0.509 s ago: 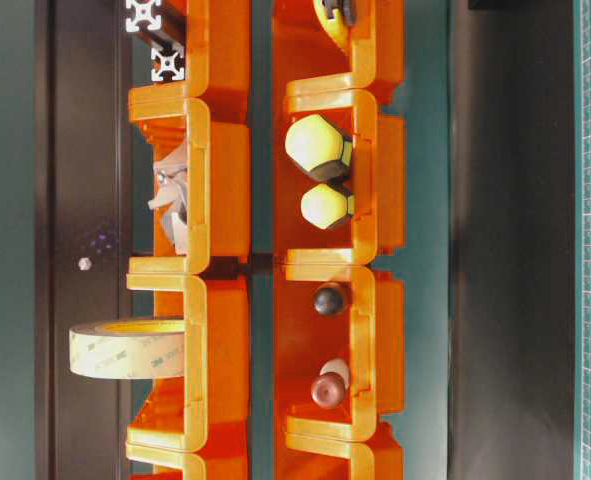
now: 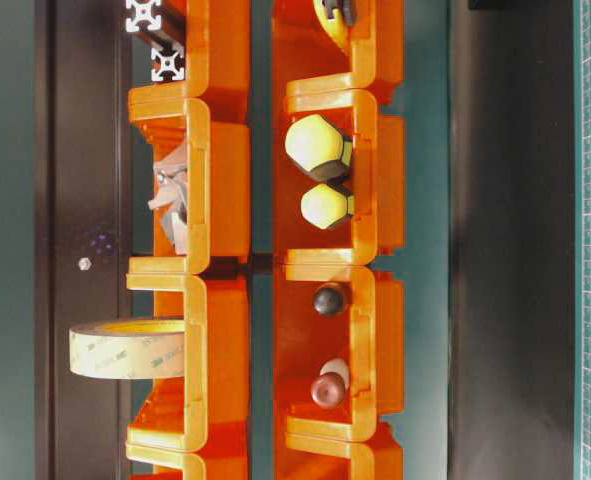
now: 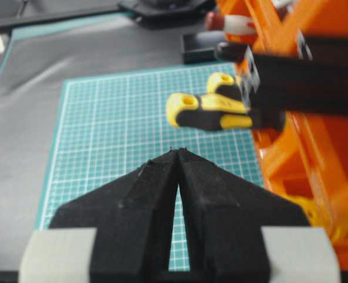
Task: Pick screwdriver from container rack with right arm.
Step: 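Move the right gripper toward the yellow-black screwdriver in the rack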
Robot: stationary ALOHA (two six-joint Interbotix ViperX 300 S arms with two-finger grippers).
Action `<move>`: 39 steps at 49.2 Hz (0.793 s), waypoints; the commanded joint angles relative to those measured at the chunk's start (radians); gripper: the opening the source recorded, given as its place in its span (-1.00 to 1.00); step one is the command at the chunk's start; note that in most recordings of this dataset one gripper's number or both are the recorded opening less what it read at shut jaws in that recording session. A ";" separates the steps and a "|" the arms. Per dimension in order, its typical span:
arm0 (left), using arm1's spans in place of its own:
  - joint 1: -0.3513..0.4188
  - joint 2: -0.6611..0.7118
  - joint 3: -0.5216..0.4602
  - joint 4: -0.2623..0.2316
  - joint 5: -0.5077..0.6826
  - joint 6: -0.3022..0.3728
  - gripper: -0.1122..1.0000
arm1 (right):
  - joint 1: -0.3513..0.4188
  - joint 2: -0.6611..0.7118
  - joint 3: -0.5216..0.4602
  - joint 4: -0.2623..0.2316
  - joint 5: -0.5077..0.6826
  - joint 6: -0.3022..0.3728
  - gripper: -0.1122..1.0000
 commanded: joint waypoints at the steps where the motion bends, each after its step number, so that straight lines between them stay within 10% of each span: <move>1: 0.000 -0.015 -0.035 0.003 0.011 -0.002 -0.80 | 0.031 0.055 -0.141 -0.035 0.117 0.000 -0.80; 23: 0.003 -0.026 -0.040 0.003 0.061 -0.006 -0.80 | 0.330 0.442 -0.696 -0.471 0.796 0.023 -0.80; 39: -0.011 -0.008 -0.035 0.003 0.058 -0.009 -0.80 | 0.560 0.684 -0.744 -0.891 1.121 0.239 -0.80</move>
